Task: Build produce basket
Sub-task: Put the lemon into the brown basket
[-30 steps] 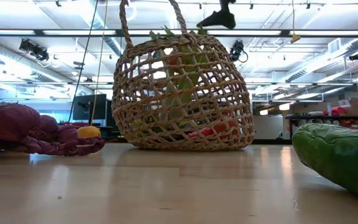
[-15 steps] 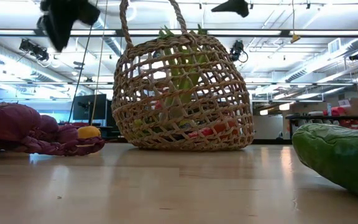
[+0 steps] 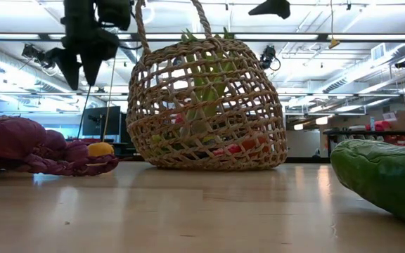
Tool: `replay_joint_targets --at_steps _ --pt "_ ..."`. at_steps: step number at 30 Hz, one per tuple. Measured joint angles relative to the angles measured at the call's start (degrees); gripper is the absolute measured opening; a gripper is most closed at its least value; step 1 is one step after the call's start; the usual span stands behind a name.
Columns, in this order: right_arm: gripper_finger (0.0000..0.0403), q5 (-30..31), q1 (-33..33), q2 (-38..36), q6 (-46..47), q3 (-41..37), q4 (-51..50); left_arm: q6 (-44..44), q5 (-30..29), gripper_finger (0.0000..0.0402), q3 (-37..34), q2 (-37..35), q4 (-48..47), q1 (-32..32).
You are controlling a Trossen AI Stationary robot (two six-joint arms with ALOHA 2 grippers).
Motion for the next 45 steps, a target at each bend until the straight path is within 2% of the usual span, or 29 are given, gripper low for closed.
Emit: replay_joint_targets --at_steps 5,9,14,20,31,35,40,42,45 --pt "0.0400 -0.12 0.00 0.00 -0.71 0.00 -0.56 -1.37 -0.03 0.0308 0.00 2.18 3.24 5.30" --pt "0.0400 0.31 -0.59 0.02 -1.05 0.00 -0.55 0.05 0.31 0.0313 0.00 2.38 6.04 5.95" --pt "0.0400 1.33 -3.19 0.01 -0.81 0.00 -0.52 8.17 -1.83 0.0304 0.02 4.13 5.33 6.73" --pt "0.0400 1.75 -5.88 0.02 1.16 0.00 -0.34 17.48 -1.83 0.0300 0.00 11.18 6.58 11.14" --pt "0.0400 2.06 -9.06 0.22 1.56 0.00 -2.52 34.37 -1.83 0.0300 0.04 22.51 10.85 12.09" --pt "0.0400 2.06 -9.93 0.26 1.65 0.00 -2.68 38.66 -3.82 0.0300 0.04 23.34 11.73 12.08" --pt "0.0400 2.06 -11.00 0.43 1.73 0.00 -2.71 49.13 -10.70 0.0300 0.04 23.34 11.74 12.05" --pt "0.0400 2.06 -11.37 0.46 1.69 0.00 -2.74 53.52 -11.08 0.0300 0.04 23.34 12.27 12.01" --pt "0.0400 2.04 -11.89 0.46 1.58 0.00 -2.73 53.48 -11.10 0.0300 0.07 23.34 12.43 11.52"
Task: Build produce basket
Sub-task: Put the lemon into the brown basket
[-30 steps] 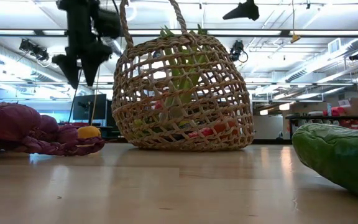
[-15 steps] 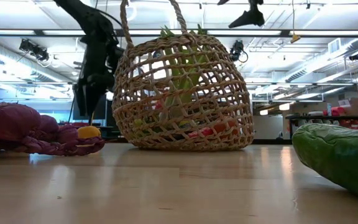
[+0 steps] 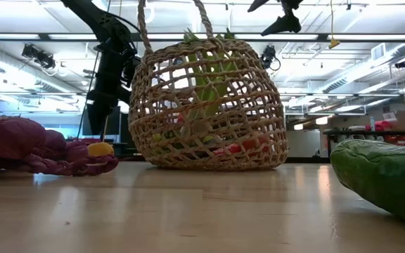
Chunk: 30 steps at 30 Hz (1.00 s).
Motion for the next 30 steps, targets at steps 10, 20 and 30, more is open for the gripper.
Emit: replay_joint_targets --at_steps 10,20,30 --pt "0.0400 -0.72 -0.33 0.00 -0.04 0.00 -4.02 -4.25 -0.39 0.0299 0.11 -1.13 -4.07 1.33" --pt "0.0400 -1.57 -0.33 0.00 -0.04 0.00 -6.23 -7.21 -0.49 0.0297 3.17 -7.01 -3.98 2.40" --pt "0.0400 -3.01 -0.33 0.00 -0.07 0.00 -6.23 -2.70 -4.26 0.0291 3.17 -1.62 2.50 4.68"
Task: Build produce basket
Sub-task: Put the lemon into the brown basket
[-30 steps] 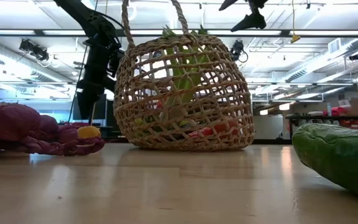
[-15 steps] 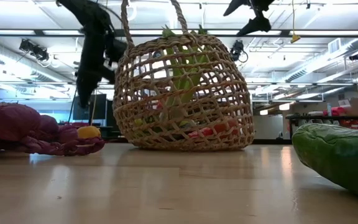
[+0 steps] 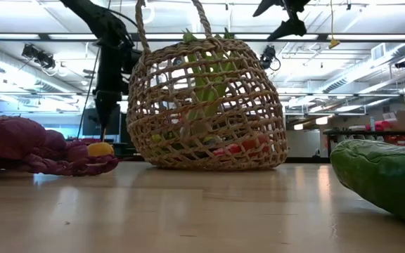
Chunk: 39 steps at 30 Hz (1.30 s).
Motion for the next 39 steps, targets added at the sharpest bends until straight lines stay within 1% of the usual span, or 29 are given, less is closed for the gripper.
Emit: replay_joint_targets --at_steps 3,5,8,10,24,30,35,39 --pt "0.0400 -0.05 0.00 0.00 0.22 0.00 0.00 1.19 0.04 0.0291 -0.02 2.02 -1.87 0.00" --pt "0.0400 -0.26 0.00 0.00 0.49 0.00 0.00 1.91 0.04 0.0291 -0.04 3.00 -1.50 0.00" --pt "0.0400 -1.05 0.00 0.00 0.58 0.00 -0.14 0.17 0.06 0.0291 -0.04 3.73 0.68 0.00" --pt "0.0400 -1.14 0.00 0.00 0.61 0.00 -0.60 -0.93 0.04 0.0291 -0.04 3.72 0.54 -0.15" --pt "0.0400 -0.53 0.00 -0.02 0.66 0.00 -1.66 -4.61 -0.25 0.0291 -0.04 3.22 -12.19 -0.07" --pt "0.0400 0.15 0.00 -0.02 0.66 0.00 -1.75 -8.65 -1.23 0.0291 -0.04 3.22 -12.62 0.24" --pt "0.0400 0.60 0.00 -0.02 0.66 0.00 -1.73 -7.12 -1.26 0.0293 -0.04 3.22 -11.44 0.45" --pt "0.0400 0.63 0.00 -0.02 0.67 0.00 -1.75 -2.83 -0.73 0.0318 -0.04 3.22 -9.86 0.59"
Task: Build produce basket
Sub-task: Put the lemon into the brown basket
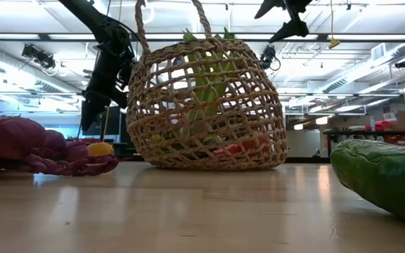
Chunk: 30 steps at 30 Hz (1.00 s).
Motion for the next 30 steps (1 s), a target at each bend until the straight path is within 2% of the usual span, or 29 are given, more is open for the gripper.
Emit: replay_joint_targets --at_steps 5,7,11,17,24,30 --pt "0.0400 -0.04 0.00 0.00 1.32 0.00 -0.52 3.22 0.11 0.0383 0.00 0.00 1.71 0.00" --pt "0.0400 -0.10 0.02 0.00 1.32 0.00 -0.52 4.50 0.13 0.0395 0.00 0.00 2.88 -0.02" --pt "0.0400 -0.41 0.02 0.00 1.30 0.00 -0.50 7.45 0.12 0.0392 -0.02 0.00 7.12 0.04" --pt "0.0400 -0.63 0.02 -0.02 1.30 0.00 -1.49 7.16 2.27 0.0396 -0.02 0.00 11.71 0.31" --pt "0.0400 -0.66 0.02 -0.02 1.30 0.00 -3.34 -0.93 2.23 0.0394 -0.02 0.00 11.13 0.31" --pt "0.0400 -0.66 0.02 -0.02 1.30 0.00 -3.34 -3.63 2.20 0.0394 -0.03 0.00 10.56 0.31"
